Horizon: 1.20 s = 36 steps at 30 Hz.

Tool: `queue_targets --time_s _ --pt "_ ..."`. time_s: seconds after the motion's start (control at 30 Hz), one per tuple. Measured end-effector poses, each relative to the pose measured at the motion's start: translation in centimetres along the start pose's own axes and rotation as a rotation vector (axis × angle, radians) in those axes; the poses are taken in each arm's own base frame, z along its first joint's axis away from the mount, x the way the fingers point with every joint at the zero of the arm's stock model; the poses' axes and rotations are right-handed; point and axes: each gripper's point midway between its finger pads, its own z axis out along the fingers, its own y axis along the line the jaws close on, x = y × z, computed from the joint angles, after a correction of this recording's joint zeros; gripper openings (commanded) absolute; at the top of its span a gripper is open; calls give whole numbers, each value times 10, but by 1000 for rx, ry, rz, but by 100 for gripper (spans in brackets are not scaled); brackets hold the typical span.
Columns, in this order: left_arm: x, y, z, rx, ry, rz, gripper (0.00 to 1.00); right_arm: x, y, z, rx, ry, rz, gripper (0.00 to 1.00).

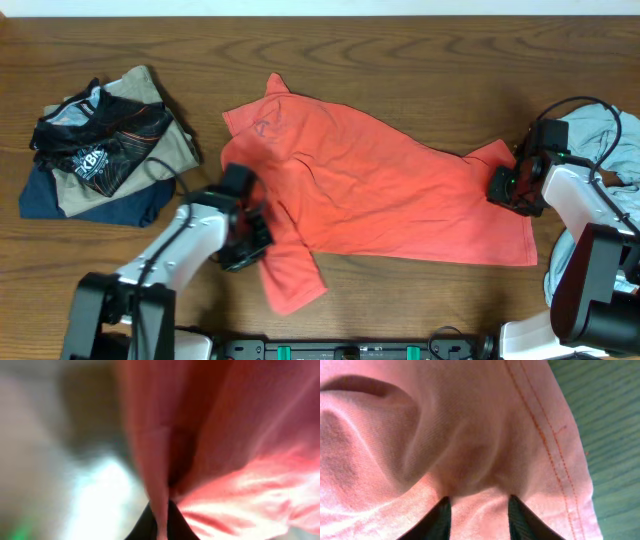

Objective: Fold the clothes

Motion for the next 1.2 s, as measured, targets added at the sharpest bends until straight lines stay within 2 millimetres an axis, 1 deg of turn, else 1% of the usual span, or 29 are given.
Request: queue_targets --time_s 0.07,0.13,0.2,0.27,0.3,0.33,0.37,0.4,0.47,0.5,0.6,0.67,0.73,0.83,0.93,1.13,1.17,1.2 --pt "-9 12 -14 -6 -13 -47 6 -8 0 0 -5 -31 6 32" --pt "-26 21 -30 17 -69 -98 6 -18 -2 -1 -12 -68 17 33" --pt "-42 28 -46 54 -127 -146 6 -26 -3 -2 -17 -100 26 37" --pt "-49 33 -54 75 -154 -177 6 -29 0 -2 -38 -107 23 43" --pt "-50 35 -55 82 -157 -185 6 -27 4 -3 -59 -94 12 45" --pt "-50 35 -55 83 -153 -186 6 -22 6 -3 -76 -72 5 47" --pt "-48 35 -55 80 -147 -183 6 -15 10 -5 -95 -36 -1 47" --pt "-47 35 -55 81 -142 -178 6 -3 12 -7 -111 20 -7 43" --pt "-45 33 -54 83 -137 -168 6 19 13 -13 -120 126 -11 33" --pt "-45 32 -54 84 -135 -164 6 30 12 -16 -120 178 -7 30" --pt "-43 30 -53 87 -131 -156 6 57 7 -25 -96 299 19 30" --pt "-43 30 -53 89 -130 -155 6 70 -1 -29 -49 356 63 31" --pt "-43 29 -53 89 -129 -155 6 76 -10 -31 -4 380 105 32" --pt "-43 29 -53 89 -129 -155 6 76 -22 -31 55 373 168 33" --pt "-43 30 -53 89 -128 -156 6 79 -34 -26 98 365 228 33" --pt "-41 30 -53 86 -122 -157 6 94 -69 -15 152 379 379 33" --pt "-41 30 -53 86 -122 -157 6 96 -74 -13 155 379 402 35" --pt "-41 30 -53 86 -122 -157 6 98 -79 -12 160 380 427 42"
